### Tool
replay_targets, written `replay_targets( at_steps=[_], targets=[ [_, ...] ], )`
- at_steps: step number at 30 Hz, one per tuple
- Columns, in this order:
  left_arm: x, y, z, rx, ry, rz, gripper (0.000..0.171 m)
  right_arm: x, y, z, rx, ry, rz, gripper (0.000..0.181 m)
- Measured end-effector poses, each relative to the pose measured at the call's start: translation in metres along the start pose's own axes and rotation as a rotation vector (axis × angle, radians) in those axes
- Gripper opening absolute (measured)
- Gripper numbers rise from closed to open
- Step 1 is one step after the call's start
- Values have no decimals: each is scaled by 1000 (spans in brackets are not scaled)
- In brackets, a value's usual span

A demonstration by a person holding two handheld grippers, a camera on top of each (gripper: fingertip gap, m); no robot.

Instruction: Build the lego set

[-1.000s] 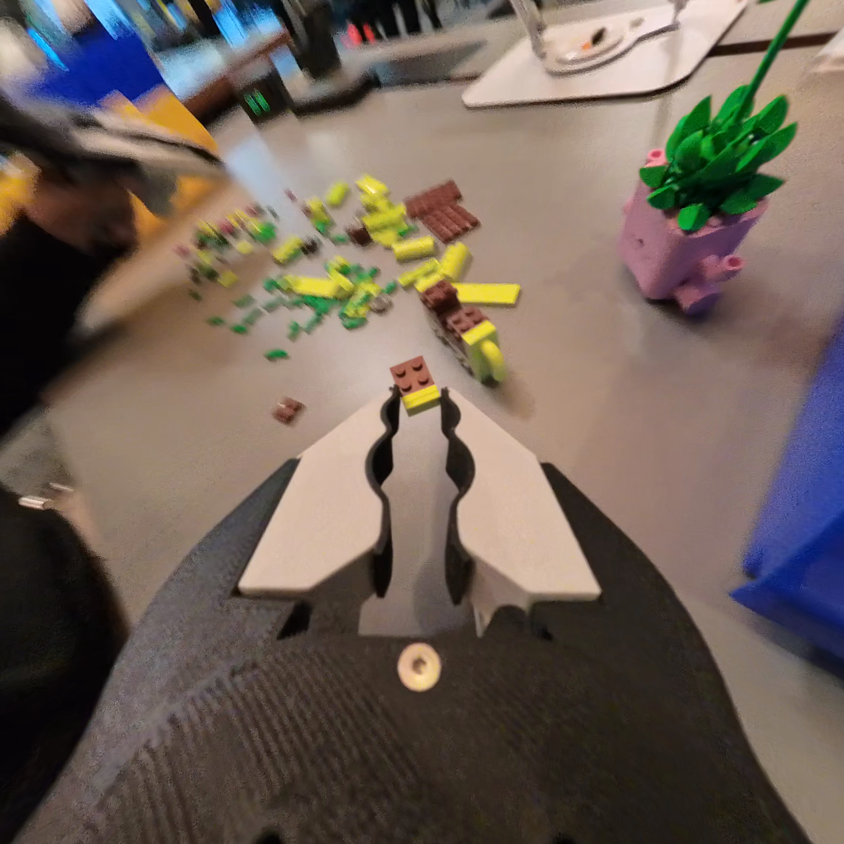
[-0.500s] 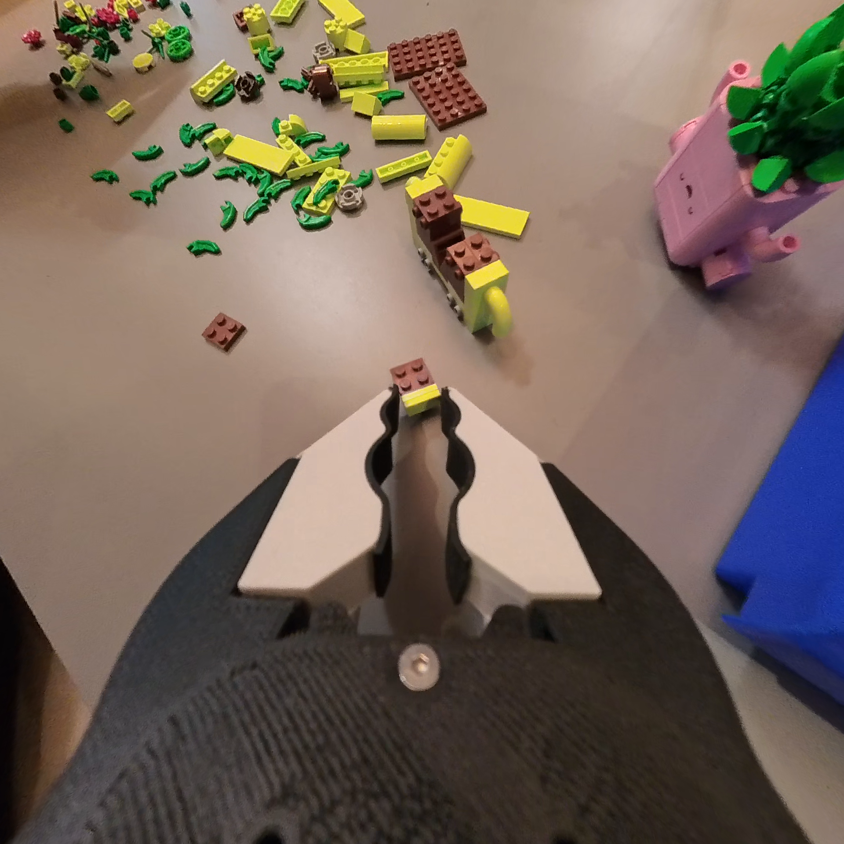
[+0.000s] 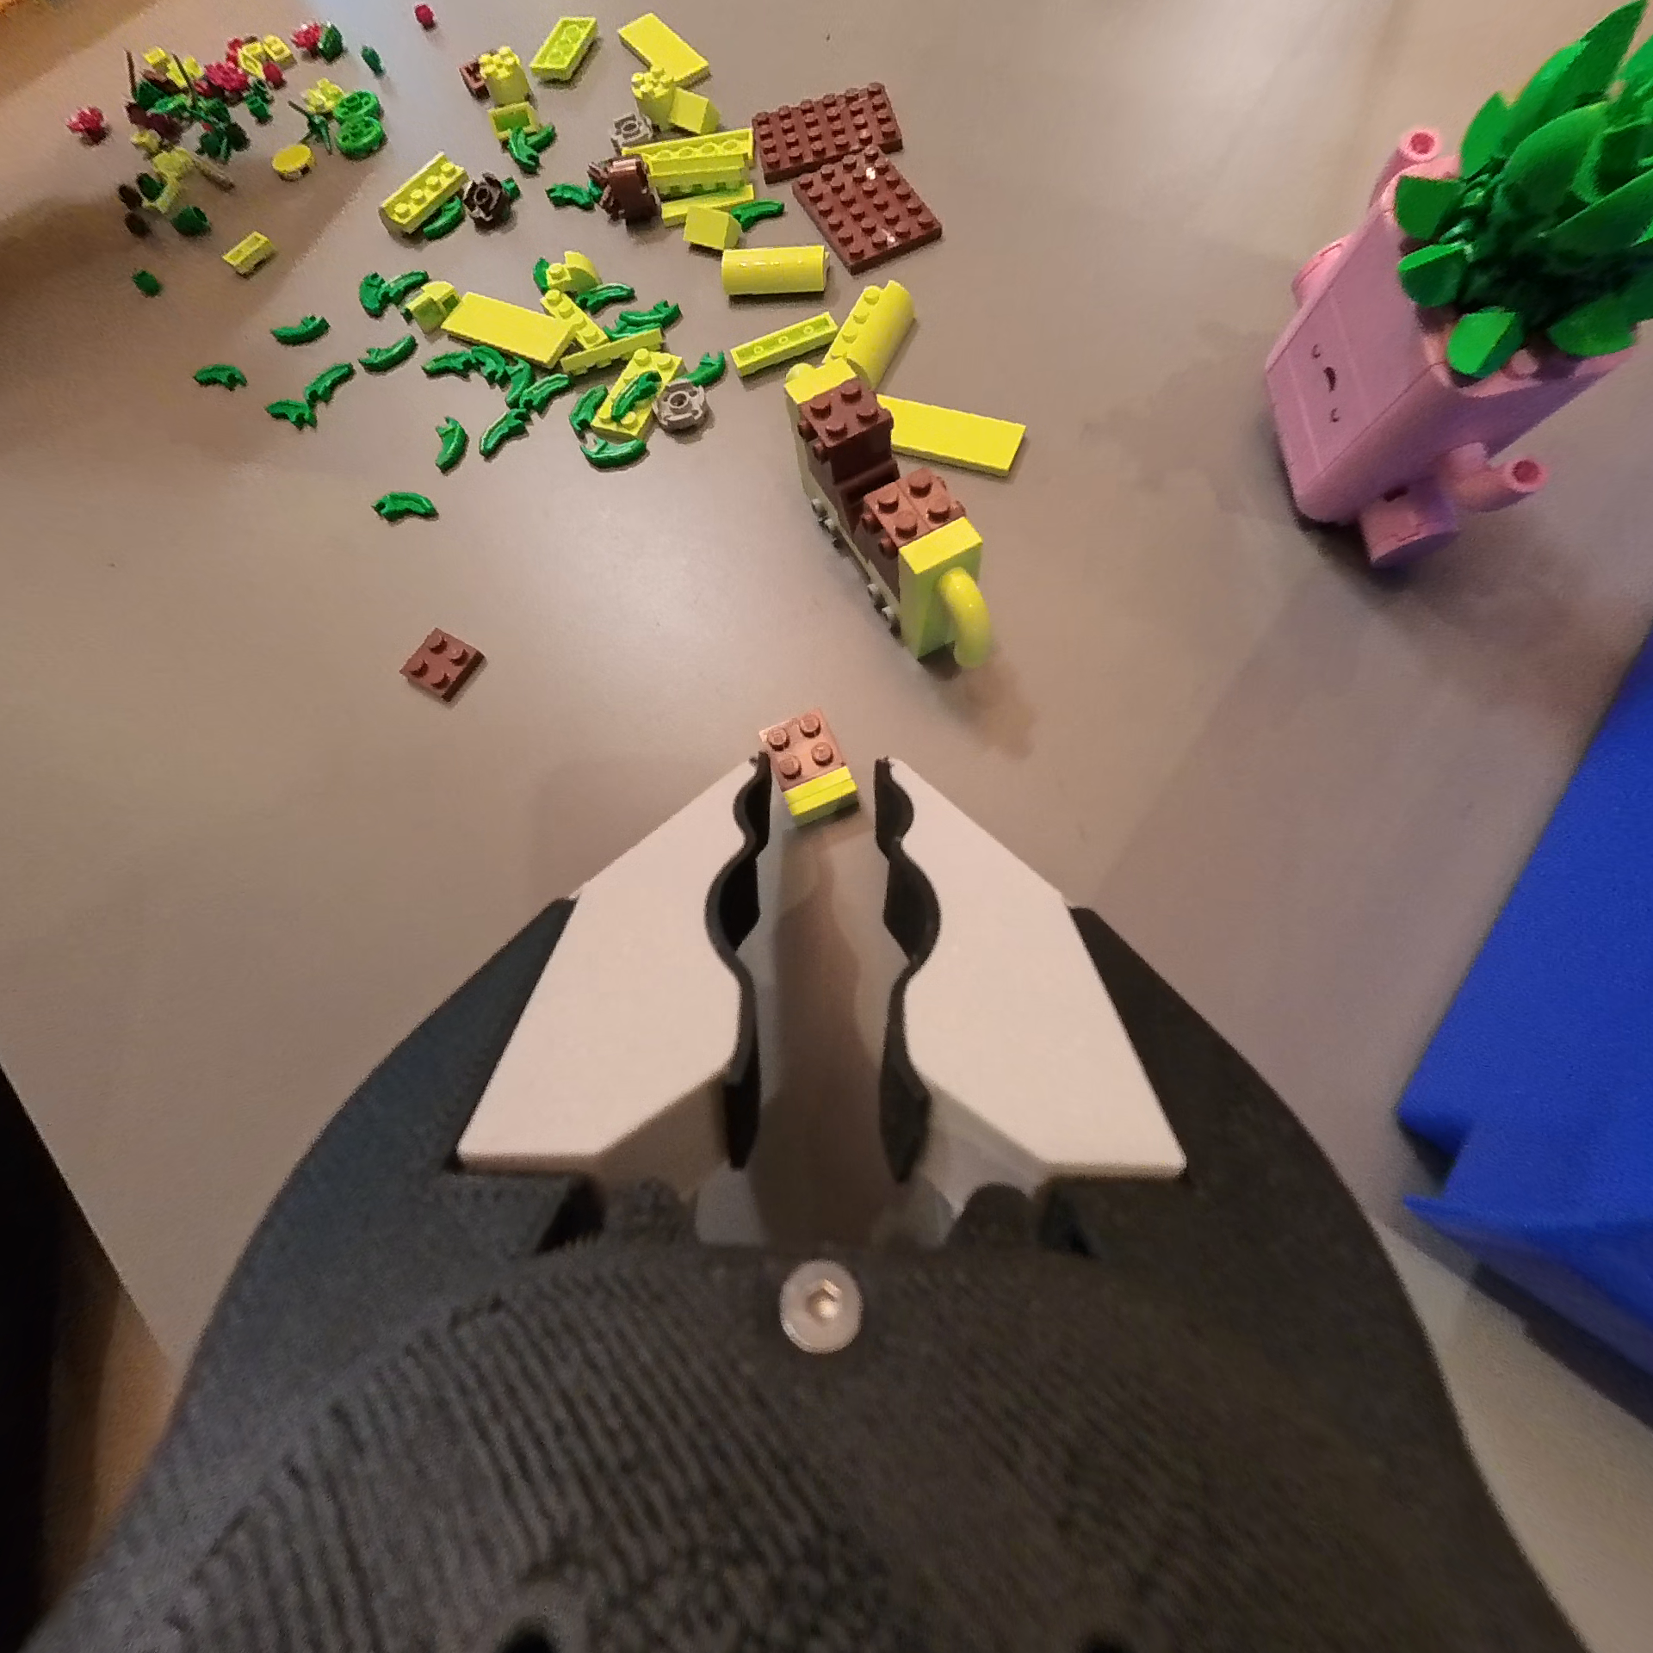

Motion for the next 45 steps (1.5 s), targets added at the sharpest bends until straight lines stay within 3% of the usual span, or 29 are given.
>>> replay_targets(
  at_steps=[8,14,21,23,30,37,40,45],
  targets=[
    [-32,21,7,-58,-99,59,14,0,0,0,-2,-5,-1,21],
    [-35,20,9,-84,-128,29,14,0,0,0,-5,-2,-4,21],
    [9,-6,3,-134,-11,-109,18,0,0,0,-2,0,-7,22],
    [27,-13,3,-139,26,-102,26,0,0,0,-5,0,-7,22],
    [71,-5,-1,-158,206,-36,28,-3,2,1,-25,-29,-7,19],
    [80,-8,1,-147,201,-67,22,-21,-6,6,29,-199,-65,13],
    [81,-16,0,-120,203,-104,0,-20,-5,6,11,-195,-92,14],
    [76,-21,-2,-90,186,-97,0,-15,-1,5,-26,-150,-108,14]
  ],
)
Point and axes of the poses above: each gripper's, where its closed fingertips meet, x out along the fingers, z out of its top, y = z × x across the jaws, the point moved 8 cm from there along -x, back along the fingers, and after that the axes turned 11 degrees about -z, right-handed, at the moved point
